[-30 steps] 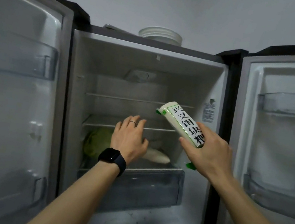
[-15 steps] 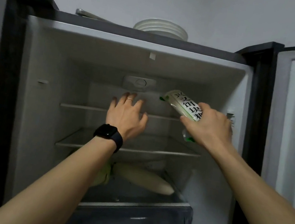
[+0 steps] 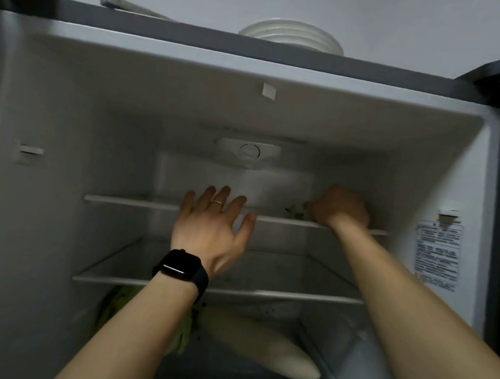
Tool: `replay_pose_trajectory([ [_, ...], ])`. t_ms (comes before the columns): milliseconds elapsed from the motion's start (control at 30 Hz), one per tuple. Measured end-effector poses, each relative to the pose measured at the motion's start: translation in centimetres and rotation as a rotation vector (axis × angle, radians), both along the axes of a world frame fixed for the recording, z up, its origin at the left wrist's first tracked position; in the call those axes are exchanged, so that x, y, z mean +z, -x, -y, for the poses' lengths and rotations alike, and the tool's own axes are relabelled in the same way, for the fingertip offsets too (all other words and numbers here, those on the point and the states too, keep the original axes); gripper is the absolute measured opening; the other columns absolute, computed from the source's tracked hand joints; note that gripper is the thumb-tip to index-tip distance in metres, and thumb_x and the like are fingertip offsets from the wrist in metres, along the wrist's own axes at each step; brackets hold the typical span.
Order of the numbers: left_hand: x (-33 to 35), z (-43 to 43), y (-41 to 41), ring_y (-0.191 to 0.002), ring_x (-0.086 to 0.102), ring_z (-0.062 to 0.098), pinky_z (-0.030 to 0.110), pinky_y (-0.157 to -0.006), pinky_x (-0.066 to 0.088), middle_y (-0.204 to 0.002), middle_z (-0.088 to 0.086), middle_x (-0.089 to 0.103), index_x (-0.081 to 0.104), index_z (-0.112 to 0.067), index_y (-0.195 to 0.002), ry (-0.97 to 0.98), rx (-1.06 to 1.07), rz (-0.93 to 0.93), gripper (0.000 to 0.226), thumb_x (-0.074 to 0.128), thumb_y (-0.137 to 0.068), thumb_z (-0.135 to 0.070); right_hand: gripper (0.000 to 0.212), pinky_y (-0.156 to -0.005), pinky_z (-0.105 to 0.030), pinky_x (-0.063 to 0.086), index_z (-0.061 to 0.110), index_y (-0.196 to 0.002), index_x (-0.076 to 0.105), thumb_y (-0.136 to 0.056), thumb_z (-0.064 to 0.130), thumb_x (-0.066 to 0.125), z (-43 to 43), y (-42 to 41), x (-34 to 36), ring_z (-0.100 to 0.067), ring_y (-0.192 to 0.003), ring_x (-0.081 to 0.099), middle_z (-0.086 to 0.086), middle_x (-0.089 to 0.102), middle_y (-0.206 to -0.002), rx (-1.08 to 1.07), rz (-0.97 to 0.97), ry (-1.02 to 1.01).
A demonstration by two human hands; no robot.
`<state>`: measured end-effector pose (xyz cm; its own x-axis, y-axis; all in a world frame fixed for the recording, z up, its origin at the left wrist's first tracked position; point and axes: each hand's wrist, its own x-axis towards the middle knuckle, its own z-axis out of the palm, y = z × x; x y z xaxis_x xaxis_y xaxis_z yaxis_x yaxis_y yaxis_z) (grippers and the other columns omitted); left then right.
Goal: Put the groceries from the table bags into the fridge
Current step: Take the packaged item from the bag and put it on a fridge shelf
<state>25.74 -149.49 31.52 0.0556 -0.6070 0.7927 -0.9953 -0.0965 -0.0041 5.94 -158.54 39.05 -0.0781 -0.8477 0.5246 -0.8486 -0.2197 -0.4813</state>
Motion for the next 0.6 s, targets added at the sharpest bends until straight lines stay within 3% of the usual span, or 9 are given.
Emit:
replay_pose_trajectory([
  [133,0.0,0.3,-0.1,-0.149,0.021,0.022,0.047,-0.122,0.006,-0.162,-0.002,0.028,0.033,-0.036,-0.151,0.035,0.008,0.000,0.058,0.019,-0.101,-0.059,0.062,-0.096,-0.040,0.047,0.010,-0.128,0.063,-0.094,0.059,0.045,1.1,-0.3,-0.5,-0.037,-0.122,0.058,-0.018,0.060,-0.136,-0.025,-0.030,0.100],
  [233,-0.4,0.5,-0.2,-0.149,0.022,0.022,0.048,-0.122,0.007,-0.161,-0.003,0.029,0.036,-0.036,-0.150,0.064,0.009,-0.015,0.057,0.020,-0.101,-0.059,0.055,-0.097,-0.043,0.043,0.015,-0.110,0.073,-0.094,0.054,0.038,0.7,-0.2,-2.1,-0.037,-0.112,0.062,-0.017,0.068,-0.119,-0.088,-0.006,0.290],
  [300,-0.6,0.8,-0.2,-0.149,0.023,0.022,0.048,-0.121,0.007,-0.161,-0.003,0.030,0.039,-0.035,-0.149,0.084,0.015,-0.007,0.057,0.021,-0.101,-0.059,0.051,-0.098,-0.044,0.043,0.017,-0.110,0.071,-0.095,0.051,0.037,-0.2,-0.1,-3.4,-0.037,-0.113,0.061,-0.017,0.068,-0.120,-0.055,-0.062,0.306],
  [467,-0.9,1.0,-0.2,-0.147,0.029,0.025,0.051,-0.121,0.011,-0.158,0.000,0.037,0.046,-0.032,-0.146,0.116,0.026,0.005,0.062,0.019,-0.097,-0.059,0.055,-0.108,-0.051,0.033,0.020,-0.133,0.057,-0.099,0.047,0.025,-1.2,0.0,-3.6,-0.035,-0.133,0.047,-0.011,0.050,-0.148,-0.007,-0.249,0.165],
  [600,-0.9,0.5,-0.3,-0.148,0.027,0.025,0.050,-0.121,0.010,-0.159,0.001,0.035,0.043,-0.031,-0.147,0.089,0.018,0.022,0.061,0.020,-0.099,-0.060,0.089,-0.118,-0.057,0.021,0.023,-0.153,0.032,-0.078,0.068,0.014,3.0,0.0,-1.2,-0.036,-0.147,0.027,-0.010,0.024,-0.164,0.121,-0.400,-0.144],
])
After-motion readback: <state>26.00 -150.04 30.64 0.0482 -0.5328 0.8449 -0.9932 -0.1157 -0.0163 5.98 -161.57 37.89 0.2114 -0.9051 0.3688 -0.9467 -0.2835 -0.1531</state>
